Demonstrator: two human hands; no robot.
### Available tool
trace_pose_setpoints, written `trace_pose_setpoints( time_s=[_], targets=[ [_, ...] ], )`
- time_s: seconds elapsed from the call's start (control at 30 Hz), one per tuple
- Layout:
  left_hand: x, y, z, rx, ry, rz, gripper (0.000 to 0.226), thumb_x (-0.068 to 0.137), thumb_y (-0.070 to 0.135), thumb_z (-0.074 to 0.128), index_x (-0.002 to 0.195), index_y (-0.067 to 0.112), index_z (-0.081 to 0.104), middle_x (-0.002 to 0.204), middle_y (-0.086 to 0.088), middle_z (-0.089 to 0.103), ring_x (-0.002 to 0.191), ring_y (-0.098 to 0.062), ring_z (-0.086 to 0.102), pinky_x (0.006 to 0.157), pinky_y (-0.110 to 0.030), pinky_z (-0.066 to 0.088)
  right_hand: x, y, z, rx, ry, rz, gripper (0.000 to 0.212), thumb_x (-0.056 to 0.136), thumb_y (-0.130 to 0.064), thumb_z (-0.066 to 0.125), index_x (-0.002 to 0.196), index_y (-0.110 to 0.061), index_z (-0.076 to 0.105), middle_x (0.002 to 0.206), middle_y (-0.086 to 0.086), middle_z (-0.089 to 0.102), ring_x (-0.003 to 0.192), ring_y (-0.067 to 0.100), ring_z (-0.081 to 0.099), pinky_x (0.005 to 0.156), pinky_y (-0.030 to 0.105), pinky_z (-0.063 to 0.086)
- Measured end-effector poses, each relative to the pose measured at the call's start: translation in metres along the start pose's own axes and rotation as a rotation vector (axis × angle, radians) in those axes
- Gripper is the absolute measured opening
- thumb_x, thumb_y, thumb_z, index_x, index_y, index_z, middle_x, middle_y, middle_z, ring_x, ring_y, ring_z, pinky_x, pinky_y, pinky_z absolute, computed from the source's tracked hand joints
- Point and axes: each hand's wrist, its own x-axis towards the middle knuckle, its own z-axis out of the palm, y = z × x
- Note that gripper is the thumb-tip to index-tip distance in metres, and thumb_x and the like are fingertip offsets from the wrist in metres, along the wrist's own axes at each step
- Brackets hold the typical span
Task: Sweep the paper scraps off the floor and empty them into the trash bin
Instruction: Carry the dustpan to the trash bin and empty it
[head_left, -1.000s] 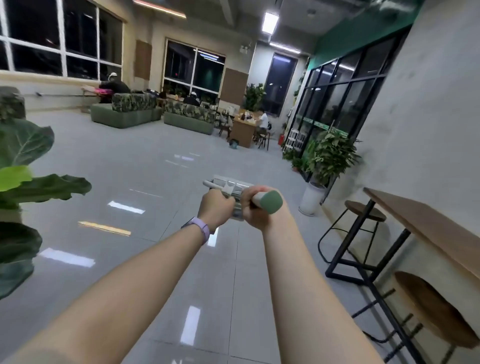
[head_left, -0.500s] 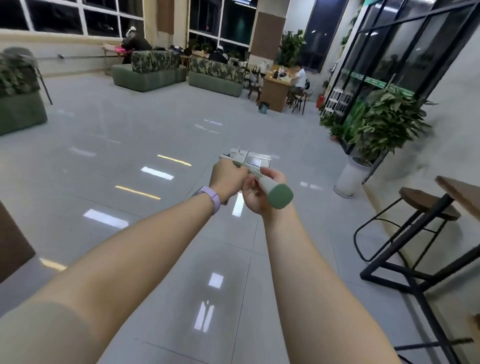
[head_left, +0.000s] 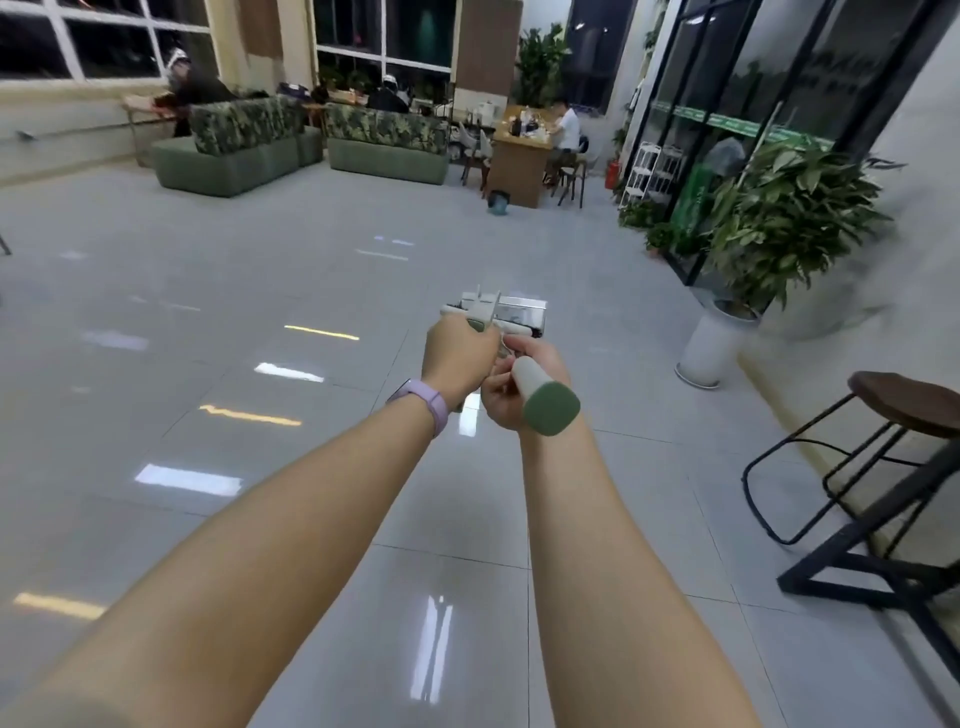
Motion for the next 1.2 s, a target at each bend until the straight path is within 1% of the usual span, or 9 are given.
trace_pose_setpoints(
  time_s=[0.1, 0.17, 0.27, 0.4, 0.53, 0.67, 0.83, 1.07, 1.2],
  targets=[
    [0.07, -0.003, 0.005, 0.021, -0.044, 0.01, 0.026, 0.087, 0.019, 0.058, 0.065, 0.008, 0.064, 0.063, -0.003, 0.066, 0.057, -0.021, 0.058, 0.052, -0.024, 0.038, 0.056, -0.032, 0.024, -0.101, 0.106, -0.019, 0.029, 0.098, -0.017, 0.048, 0.07, -0.01, 0.049, 0.037, -0.001, 0.042, 0.025, 0.011, 0.042, 0.028, 0.014, 0.032],
    [0.113, -0.005, 0.01, 0.008, -0.064, 0.005, 0.029, 0.088, 0.022, 0.059, 0.062, 0.011, 0.065, 0.061, -0.002, 0.068, 0.058, -0.021, 0.06, 0.053, -0.024, 0.042, 0.089, -0.052, 0.039, -0.153, 0.143, -0.032, 0.029, 0.096, -0.016, 0.05, 0.068, -0.01, 0.05, 0.037, 0.001, 0.044, 0.025, 0.013, 0.043, 0.029, 0.015, 0.032],
    [0.175, -0.01, 0.015, -0.013, -0.072, -0.002, 0.029, 0.089, 0.023, 0.059, 0.069, 0.007, 0.072, 0.066, -0.003, 0.072, 0.062, -0.02, 0.065, 0.053, -0.024, 0.044, 0.14, -0.076, 0.059, -0.204, 0.169, -0.035, 0.032, 0.096, -0.018, 0.05, 0.065, -0.011, 0.05, 0.037, 0.001, 0.046, 0.025, 0.014, 0.045, 0.027, 0.015, 0.03],
    [0.265, -0.012, 0.028, 0.029, -0.084, 0.043, 0.03, 0.092, 0.023, 0.061, 0.073, 0.002, 0.072, 0.058, 0.001, 0.066, 0.05, -0.012, 0.056, 0.04, -0.017, 0.038, 0.216, -0.108, 0.08, -0.218, 0.149, -0.022, 0.028, 0.095, -0.021, 0.052, 0.068, -0.013, 0.053, 0.039, -0.001, 0.049, 0.027, 0.013, 0.048, 0.027, 0.015, 0.031],
    [0.362, -0.02, 0.062, 0.073, -0.104, 0.036, 0.025, 0.092, 0.019, 0.06, 0.075, 0.005, 0.071, 0.06, 0.001, 0.066, 0.053, -0.012, 0.059, 0.044, -0.02, 0.038, 0.306, -0.157, 0.084, -0.186, 0.089, -0.025, 0.033, 0.098, -0.017, 0.044, 0.068, -0.009, 0.052, 0.036, 0.001, 0.049, 0.026, 0.013, 0.049, 0.026, 0.016, 0.032],
    [0.469, -0.016, 0.104, 0.082, -0.084, 0.007, 0.022, 0.091, 0.017, 0.06, 0.077, 0.005, 0.072, 0.064, -0.002, 0.068, 0.054, -0.014, 0.059, 0.044, -0.02, 0.041, 0.4, -0.225, 0.092, -0.203, 0.083, -0.003, 0.031, 0.097, -0.017, 0.045, 0.067, -0.009, 0.05, 0.037, 0.001, 0.049, 0.027, 0.014, 0.05, 0.027, 0.015, 0.033],
    [0.593, -0.007, 0.146, 0.093, -0.076, 0.008, 0.028, 0.092, 0.017, 0.061, 0.065, 0.013, 0.067, 0.061, -0.002, 0.067, 0.056, -0.017, 0.06, 0.049, -0.023, 0.043, 0.505, -0.306, 0.108, -0.215, 0.049, 0.026, 0.032, 0.099, -0.016, 0.043, 0.069, -0.007, 0.051, 0.038, 0.003, 0.05, 0.027, 0.014, 0.051, 0.027, 0.016, 0.035],
    [0.744, -0.027, 0.194, 0.145, -0.08, -0.019, 0.032, 0.087, 0.013, 0.061, 0.055, 0.013, 0.059, 0.047, 0.004, 0.057, 0.044, -0.011, 0.048, 0.038, -0.018, 0.034, 0.662, -0.381, 0.113, -0.164, 0.018, 0.061, 0.034, 0.098, -0.01, 0.04, 0.065, -0.008, 0.05, 0.037, 0.001, 0.047, 0.027, 0.012, 0.048, 0.026, 0.016, 0.033],
    [0.841, -0.052, 0.229, 0.131, -0.089, -0.034, 0.031, 0.085, 0.012, 0.06, 0.054, 0.015, 0.057, 0.049, 0.005, 0.058, 0.044, -0.007, 0.049, 0.041, -0.019, 0.034, 0.772, -0.419, 0.109, -0.197, 0.045, 0.078, 0.031, 0.096, -0.012, 0.041, 0.065, -0.011, 0.046, 0.037, 0.0, 0.044, 0.027, 0.011, 0.046, 0.026, 0.016, 0.031]
  ],
)
